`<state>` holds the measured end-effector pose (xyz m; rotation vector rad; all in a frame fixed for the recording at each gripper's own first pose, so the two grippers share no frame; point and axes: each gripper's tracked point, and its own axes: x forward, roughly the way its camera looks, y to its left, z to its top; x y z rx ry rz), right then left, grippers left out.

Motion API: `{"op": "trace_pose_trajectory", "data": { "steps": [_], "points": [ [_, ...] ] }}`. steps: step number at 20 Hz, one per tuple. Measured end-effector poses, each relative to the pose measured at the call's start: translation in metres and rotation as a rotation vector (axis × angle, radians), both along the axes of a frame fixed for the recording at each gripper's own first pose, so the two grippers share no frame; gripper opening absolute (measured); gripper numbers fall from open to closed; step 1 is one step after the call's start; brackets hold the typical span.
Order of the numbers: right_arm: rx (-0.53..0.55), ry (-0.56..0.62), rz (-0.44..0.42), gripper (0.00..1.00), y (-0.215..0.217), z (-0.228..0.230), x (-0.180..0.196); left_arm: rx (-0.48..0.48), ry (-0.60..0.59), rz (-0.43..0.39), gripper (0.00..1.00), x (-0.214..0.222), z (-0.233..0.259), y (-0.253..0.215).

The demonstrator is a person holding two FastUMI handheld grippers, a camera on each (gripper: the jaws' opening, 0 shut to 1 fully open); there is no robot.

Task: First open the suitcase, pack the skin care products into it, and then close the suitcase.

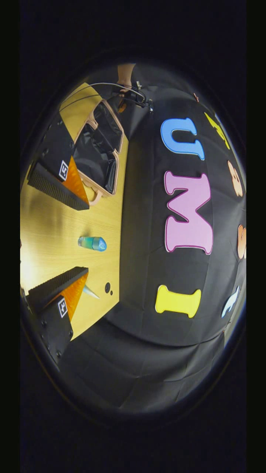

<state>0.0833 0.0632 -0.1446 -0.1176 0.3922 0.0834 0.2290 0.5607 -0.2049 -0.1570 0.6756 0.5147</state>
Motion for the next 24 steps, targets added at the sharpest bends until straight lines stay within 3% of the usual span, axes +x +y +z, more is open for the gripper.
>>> {"op": "trace_pose_trajectory", "data": {
  "steps": [1, 2, 3, 4, 5, 11, 14, 18, 24],
  "points": [
    [0.000, -0.008, 0.003, 0.98, 0.001, 0.001, 0.000, 0.018, -0.048, -0.001, 0.38, 0.000, 0.016, -0.001],
    [0.001, -0.015, 0.005, 0.98, 0.001, 0.003, 0.001, 0.037, -0.105, -0.017, 0.64, 0.001, 0.035, -0.007],
    [0.002, -0.022, 0.003, 0.97, 0.000, 0.005, 0.002, 0.063, -0.171, -0.035, 0.76, 0.000, 0.059, -0.016],
    [0.002, -0.030, 0.001, 0.97, -0.003, 0.007, 0.004, 0.082, -0.251, -0.074, 0.94, -0.001, 0.085, -0.031],
    [0.005, -0.035, -0.003, 0.97, -0.006, 0.008, 0.005, 0.099, -0.316, -0.101, 0.97, -0.003, 0.107, -0.045],
    [0.031, -0.088, -0.045, 0.97, -0.038, 0.032, 0.012, 0.209, -0.474, -0.338, 0.97, -0.031, 0.186, -0.180],
    [0.017, -0.087, -0.065, 0.97, -0.061, 0.031, 0.015, 0.197, -0.551, -0.490, 0.96, -0.037, 0.204, -0.287],
    [0.014, -0.091, -0.063, 0.97, -0.087, 0.029, 0.022, 0.132, -0.564, -0.691, 0.97, -0.040, 0.184, -0.417],
    [0.013, -0.093, -0.114, 0.97, -0.131, 0.020, 0.033, 0.053, -0.517, -0.848, 0.96, -0.040, 0.094, -0.588]
  ]
}}
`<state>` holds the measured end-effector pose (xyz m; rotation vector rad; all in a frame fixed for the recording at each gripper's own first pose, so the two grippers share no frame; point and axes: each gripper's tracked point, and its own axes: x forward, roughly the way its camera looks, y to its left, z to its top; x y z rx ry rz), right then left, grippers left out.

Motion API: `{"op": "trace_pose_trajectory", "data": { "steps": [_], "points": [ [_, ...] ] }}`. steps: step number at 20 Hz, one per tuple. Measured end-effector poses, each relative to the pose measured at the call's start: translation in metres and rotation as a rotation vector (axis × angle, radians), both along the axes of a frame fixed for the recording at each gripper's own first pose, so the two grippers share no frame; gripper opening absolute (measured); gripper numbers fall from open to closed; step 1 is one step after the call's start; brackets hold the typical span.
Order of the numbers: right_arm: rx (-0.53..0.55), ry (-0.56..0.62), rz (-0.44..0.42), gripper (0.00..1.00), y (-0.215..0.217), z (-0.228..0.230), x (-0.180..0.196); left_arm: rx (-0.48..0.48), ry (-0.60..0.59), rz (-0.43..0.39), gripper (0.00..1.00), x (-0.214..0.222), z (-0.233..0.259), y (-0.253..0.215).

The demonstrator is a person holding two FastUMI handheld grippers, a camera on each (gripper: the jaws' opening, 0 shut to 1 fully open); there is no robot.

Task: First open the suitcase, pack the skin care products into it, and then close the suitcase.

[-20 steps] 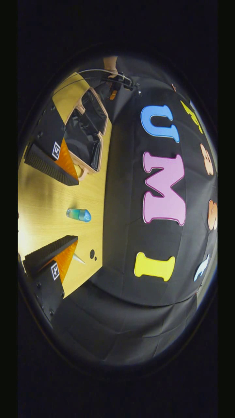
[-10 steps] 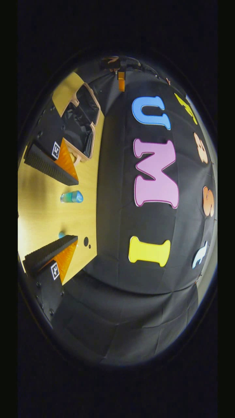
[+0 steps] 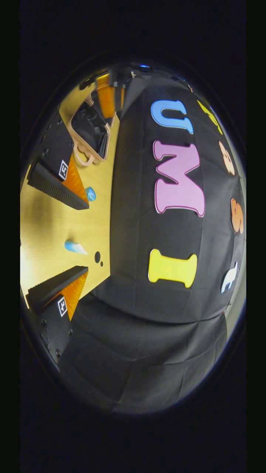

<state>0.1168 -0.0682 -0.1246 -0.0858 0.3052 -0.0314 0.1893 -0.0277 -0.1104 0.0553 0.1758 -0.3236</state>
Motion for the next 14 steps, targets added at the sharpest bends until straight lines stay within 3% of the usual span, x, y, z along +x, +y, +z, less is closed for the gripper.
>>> {"op": "trace_pose_trajectory", "data": {
  "steps": [4, 7, 11, 14],
  "points": [
    [0.013, 0.014, -0.017, 0.97, -0.017, -0.014, 0.003, -0.007, 0.094, -0.055, 0.97, 0.029, -0.068, -0.070],
    [0.018, 0.030, -0.028, 0.97, -0.027, -0.028, 0.006, -0.023, 0.158, -0.032, 0.98, 0.061, -0.108, -0.098],
    [0.119, 0.059, -0.104, 0.97, -0.038, -0.045, 0.019, -0.035, 0.162, -0.002, 0.98, 0.114, -0.134, -0.117],
    [0.113, 0.077, -0.116, 0.96, -0.042, -0.062, 0.031, -0.040, 0.187, 0.010, 0.96, 0.142, -0.148, -0.126]
  ]
}}
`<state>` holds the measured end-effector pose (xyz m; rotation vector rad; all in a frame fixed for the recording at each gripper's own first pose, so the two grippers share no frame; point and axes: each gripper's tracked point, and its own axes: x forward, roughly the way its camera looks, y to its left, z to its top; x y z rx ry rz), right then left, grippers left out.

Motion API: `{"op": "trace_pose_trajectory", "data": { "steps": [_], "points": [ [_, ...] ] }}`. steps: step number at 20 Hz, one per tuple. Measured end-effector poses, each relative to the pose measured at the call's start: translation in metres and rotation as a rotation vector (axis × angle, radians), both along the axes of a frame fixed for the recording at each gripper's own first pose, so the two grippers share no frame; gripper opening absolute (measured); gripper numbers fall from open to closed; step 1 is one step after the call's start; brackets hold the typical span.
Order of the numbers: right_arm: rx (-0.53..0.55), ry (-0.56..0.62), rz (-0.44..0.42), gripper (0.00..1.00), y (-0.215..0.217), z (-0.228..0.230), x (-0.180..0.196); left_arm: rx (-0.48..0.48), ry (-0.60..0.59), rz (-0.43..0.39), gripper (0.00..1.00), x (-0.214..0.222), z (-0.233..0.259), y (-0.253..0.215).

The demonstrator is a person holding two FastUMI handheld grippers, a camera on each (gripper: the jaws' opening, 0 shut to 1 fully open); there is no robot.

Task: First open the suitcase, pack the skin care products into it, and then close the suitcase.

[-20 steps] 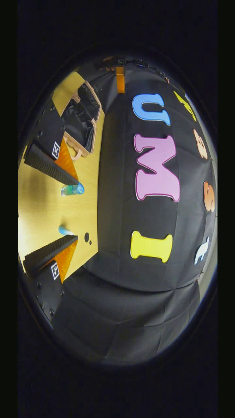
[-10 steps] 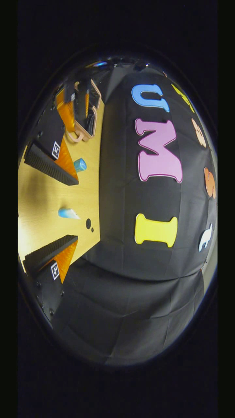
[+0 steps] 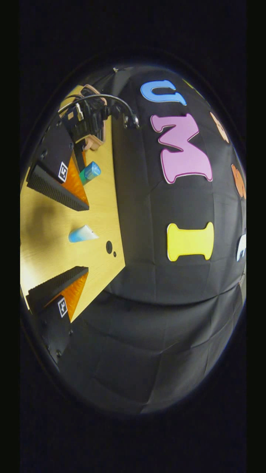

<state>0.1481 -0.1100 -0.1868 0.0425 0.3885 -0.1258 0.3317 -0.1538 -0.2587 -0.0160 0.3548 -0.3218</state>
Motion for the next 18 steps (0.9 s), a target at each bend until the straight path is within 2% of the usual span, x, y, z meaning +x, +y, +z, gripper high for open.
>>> {"op": "trace_pose_trajectory", "data": {
  "steps": [1, 4, 5, 6, 7, 8, 11, 12, 16, 18],
  "points": [
    [-0.005, 0.009, 0.001, 0.96, -0.002, -0.007, 0.003, -0.004, 0.006, 0.005, 0.95, 0.009, -0.002, -0.003],
    [0.037, 0.055, 0.038, 0.98, 0.006, -0.036, 0.017, -0.014, 0.026, 0.031, 0.76, 0.020, -0.016, -0.005],
    [0.038, 0.074, 0.046, 0.98, 0.005, -0.045, 0.022, -0.017, 0.029, 0.038, 0.74, 0.022, -0.018, -0.003],
    [0.029, 0.089, 0.048, 0.91, 0.004, -0.054, 0.026, -0.011, 0.031, 0.050, 0.67, 0.022, -0.020, 0.002],
    [0.023, 0.105, 0.057, 0.98, 0.006, -0.065, 0.032, -0.012, 0.031, 0.048, 0.63, 0.020, -0.020, 0.005],
    [0.018, 0.116, 0.065, 0.98, 0.008, -0.073, 0.036, -0.020, 0.029, 0.042, 0.53, 0.021, -0.019, 0.006],
    [-0.032, 0.139, 0.070, 0.98, 0.010, -0.097, 0.051, -0.030, 0.037, 0.046, 0.49, 0.021, -0.021, 0.016],
    [-0.041, 0.142, 0.065, 0.98, 0.010, -0.104, 0.057, -0.036, 0.039, 0.044, 0.53, 0.018, -0.021, 0.019],
    [-0.033, 0.135, 0.036, 0.98, 0.014, -0.130, 0.084, -0.018, 0.035, 0.053, 0.46, 0.011, -0.023, 0.029],
    [-0.016, 0.149, 0.027, 0.98, 0.015, -0.143, 0.089, -0.014, 0.034, 0.058, 0.49, 0.008, -0.022, 0.032]
  ]
}}
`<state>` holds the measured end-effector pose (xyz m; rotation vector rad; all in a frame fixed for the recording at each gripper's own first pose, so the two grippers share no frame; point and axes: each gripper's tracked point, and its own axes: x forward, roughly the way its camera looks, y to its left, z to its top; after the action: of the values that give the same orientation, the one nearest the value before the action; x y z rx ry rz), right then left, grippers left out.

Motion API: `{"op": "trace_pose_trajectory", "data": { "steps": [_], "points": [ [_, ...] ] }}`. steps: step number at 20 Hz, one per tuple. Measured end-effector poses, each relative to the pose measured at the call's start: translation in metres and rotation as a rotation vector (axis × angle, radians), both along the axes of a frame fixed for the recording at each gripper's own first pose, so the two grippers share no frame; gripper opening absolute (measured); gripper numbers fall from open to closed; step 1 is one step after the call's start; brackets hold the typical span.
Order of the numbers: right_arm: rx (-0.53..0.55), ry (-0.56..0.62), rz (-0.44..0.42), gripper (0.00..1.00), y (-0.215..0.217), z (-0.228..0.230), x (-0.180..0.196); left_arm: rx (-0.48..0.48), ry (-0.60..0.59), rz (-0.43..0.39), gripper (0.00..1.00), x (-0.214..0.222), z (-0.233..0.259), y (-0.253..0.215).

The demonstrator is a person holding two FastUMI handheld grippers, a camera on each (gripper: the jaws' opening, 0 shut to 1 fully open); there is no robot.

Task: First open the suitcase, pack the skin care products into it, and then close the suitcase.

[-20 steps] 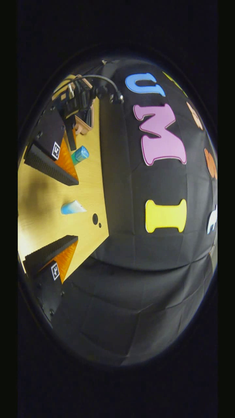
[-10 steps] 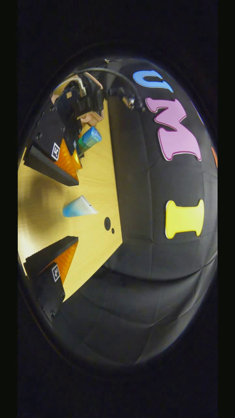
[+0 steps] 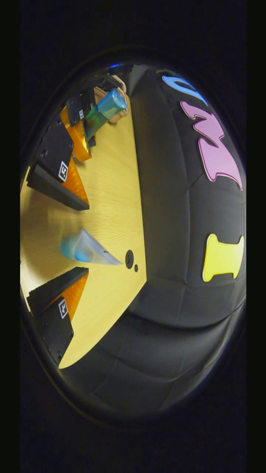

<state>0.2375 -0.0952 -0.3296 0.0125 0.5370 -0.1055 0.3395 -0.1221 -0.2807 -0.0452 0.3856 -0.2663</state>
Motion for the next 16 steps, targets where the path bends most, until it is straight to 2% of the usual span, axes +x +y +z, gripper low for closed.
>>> {"op": "trace_pose_trajectory", "data": {
  "steps": [3, 4, 5, 7, 8, 10, 12, 13, 16],
  "points": [
    [-0.020, 0.002, -0.008, 0.82, -0.003, -0.006, 0.003, -0.005, 0.001, 0.004, 0.49, -0.002, -0.001, 0.001],
    [-0.038, -0.010, -0.008, 0.69, -0.004, -0.004, 0.004, -0.007, 0.003, 0.002, 0.49, -0.003, -0.001, 0.001],
    [-0.053, -0.018, -0.007, 0.62, -0.005, -0.003, 0.006, -0.008, 0.003, 0.001, 0.49, -0.004, -0.001, 0.001],
    [-0.051, -0.041, 0.018, 0.53, -0.001, 0.000, 0.008, -0.006, 0.000, 0.001, 0.49, -0.007, -0.001, 0.003],
    [-0.051, -0.047, 0.034, 0.42, 0.002, -0.002, 0.008, -0.004, -0.001, 0.004, 0.49, -0.008, 0.000, 0.004],
    [-0.057, -0.062, 0.054, 0.32, 0.005, -0.001, 0.006, -0.003, -0.002, 0.004, 0.49, -0.008, 0.000, 0.004],
    [-0.047, -0.078, 0.067, 0.28, 0.010, 0.001, 0.002, -0.002, -0.005, 0.002, 0.49, -0.009, 0.000, 0.004],
    [-0.039, -0.080, 0.073, 0.34, 0.012, 0.002, 0.000, -0.006, -0.007, 0.004, 0.49, -0.009, 0.001, 0.005],
    [-0.041, -0.102, 0.077, 0.33, 0.014, 0.009, -0.007, -0.034, -0.011, 0.013, 0.48, -0.014, 0.003, 0.009]
  ]
}}
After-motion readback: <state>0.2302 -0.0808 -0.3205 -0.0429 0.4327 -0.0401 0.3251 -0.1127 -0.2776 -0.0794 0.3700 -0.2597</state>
